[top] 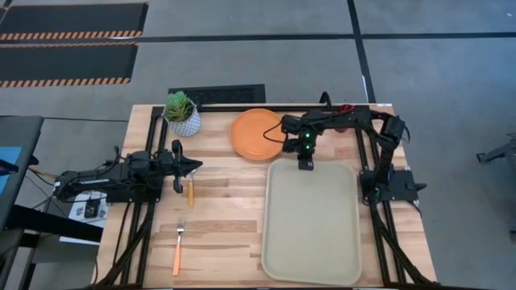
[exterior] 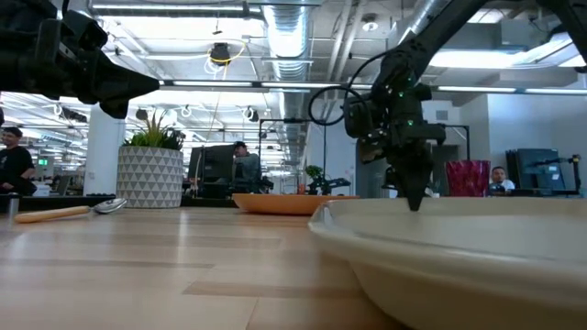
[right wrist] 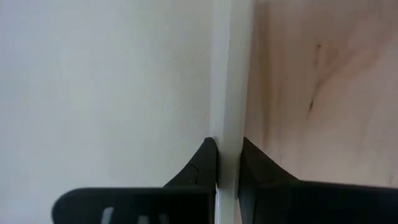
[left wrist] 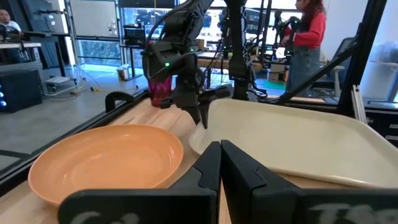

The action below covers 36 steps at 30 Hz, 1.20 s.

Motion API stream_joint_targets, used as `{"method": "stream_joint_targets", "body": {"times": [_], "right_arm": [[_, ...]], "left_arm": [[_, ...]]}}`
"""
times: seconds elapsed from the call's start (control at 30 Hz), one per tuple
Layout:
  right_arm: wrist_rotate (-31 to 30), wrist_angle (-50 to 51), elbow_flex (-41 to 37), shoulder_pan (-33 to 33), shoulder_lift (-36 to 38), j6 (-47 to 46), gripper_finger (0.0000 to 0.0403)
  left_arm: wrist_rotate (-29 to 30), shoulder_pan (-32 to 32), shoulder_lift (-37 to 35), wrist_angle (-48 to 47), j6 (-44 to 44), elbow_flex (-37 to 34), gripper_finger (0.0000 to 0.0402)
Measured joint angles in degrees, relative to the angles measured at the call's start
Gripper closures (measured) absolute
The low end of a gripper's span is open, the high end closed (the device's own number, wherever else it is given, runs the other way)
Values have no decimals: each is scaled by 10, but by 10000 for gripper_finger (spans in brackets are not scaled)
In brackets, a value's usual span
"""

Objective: Pick and place plate/cup/fork/spoon on tray
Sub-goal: Prepare the gray serving tray in the center of the table

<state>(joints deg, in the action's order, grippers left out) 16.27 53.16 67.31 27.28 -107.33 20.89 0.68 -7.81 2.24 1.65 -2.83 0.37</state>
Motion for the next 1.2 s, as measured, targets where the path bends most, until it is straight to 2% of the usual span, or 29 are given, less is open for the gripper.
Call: {"method": "stream_joint_targets", "body": {"times": [0.23,0.6,0.77,0.97,1.2], "right_arm": [[-1,23,16,-21,30,-28,366],[-26,45,44,-34,161,-131,369],[-74,46,44,-34,216,-205,369],[-100,28,44,-43,285,-333,370],[-212,-25,-39,-84,395,-496,373]], "left_arm": [[0,0,0,0,1,0,401],[0,0,0,0,17,0,401],[0,0,0,0,17,0,401],[0,0,0,0,3,0,401],[0,0,0,0,7,0,401]]}}
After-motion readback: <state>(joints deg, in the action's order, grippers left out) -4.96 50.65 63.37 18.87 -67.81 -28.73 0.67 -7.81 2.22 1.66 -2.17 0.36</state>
